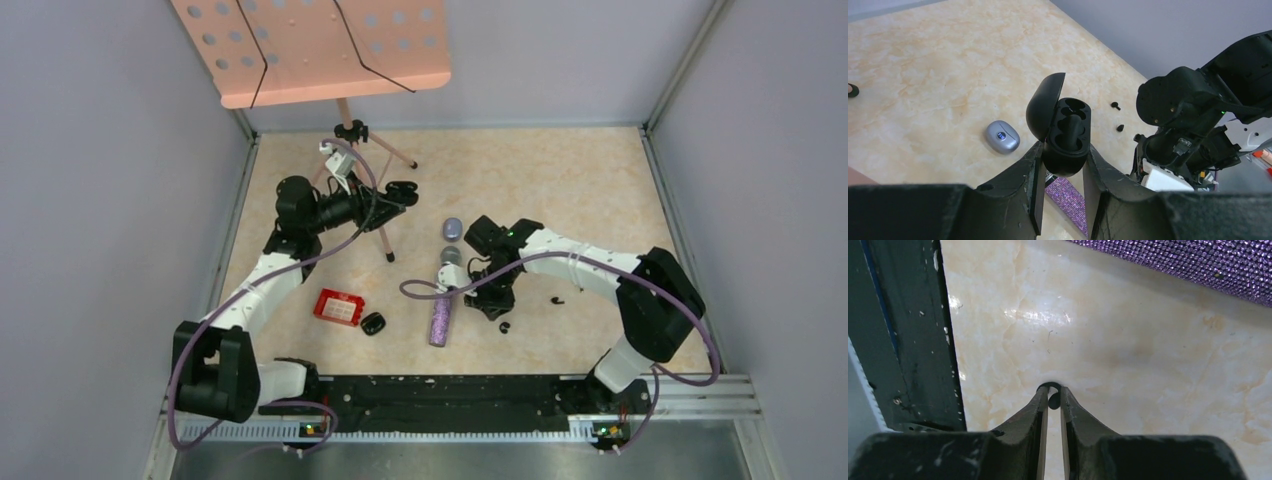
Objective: Insert the wireless bluetooth earbuds into the charging case
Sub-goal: Pick up the earbud from the center of the board.
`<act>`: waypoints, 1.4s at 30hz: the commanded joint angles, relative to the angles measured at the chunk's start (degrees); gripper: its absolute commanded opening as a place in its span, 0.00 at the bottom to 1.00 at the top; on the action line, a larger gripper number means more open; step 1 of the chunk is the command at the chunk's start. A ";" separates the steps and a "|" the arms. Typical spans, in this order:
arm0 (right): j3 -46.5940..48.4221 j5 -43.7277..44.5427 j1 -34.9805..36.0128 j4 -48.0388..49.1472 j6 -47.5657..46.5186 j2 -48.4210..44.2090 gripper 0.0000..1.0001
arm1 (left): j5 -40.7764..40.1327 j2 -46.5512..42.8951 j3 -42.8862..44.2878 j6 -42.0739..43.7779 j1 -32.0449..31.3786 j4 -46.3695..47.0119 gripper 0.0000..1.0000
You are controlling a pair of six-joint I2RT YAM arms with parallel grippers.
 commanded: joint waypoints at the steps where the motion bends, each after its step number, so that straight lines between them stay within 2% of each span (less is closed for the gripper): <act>1: 2.78 6.00 2.82 3.74 22.85 -2.29 0.13 | -1.50 -2.46 0.04 1.67 0.33 -0.89 0.00; 4: 2.44 5.74 2.83 2.76 32.90 -2.87 0.09 | -2.14 -2.40 0.33 1.67 0.33 -1.19 0.00; 6: 1.79 7.74 2.67 2.95 37.73 -2.96 0.01 | -2.44 -2.18 0.71 1.74 0.41 -1.48 0.00; 11: 1.16 10.17 2.51 2.25 47.63 -1.05 0.01 | -2.38 -1.76 2.82 3.44 0.55 -4.90 0.00; 18: 0.04 8.13 2.47 2.24 57.15 2.59 0.02 | -1.80 -1.96 4.16 5.84 1.27 -8.59 0.00; 19: -0.65 8.34 2.47 2.00 58.94 2.89 0.03 | -1.64 -2.02 4.40 6.26 1.29 -9.03 0.00; 22: -3.09 10.04 1.64 1.83 64.41 2.91 0.19 | -1.50 -2.04 5.09 7.46 1.43 -10.28 0.00; 25: -5.08 10.67 0.13 2.36 68.71 2.56 0.20 | -1.96 -1.85 5.44 7.95 1.56 -10.55 0.00; 33: -1.39 15.86 -2.24 5.16 71.18 4.95 0.20 | -2.58 -2.27 5.51 7.69 1.65 -11.15 0.00; 42: -1.96 16.54 -4.54 4.82 71.22 7.05 0.22 | -2.46 -1.23 5.96 7.56 1.67 -11.20 0.00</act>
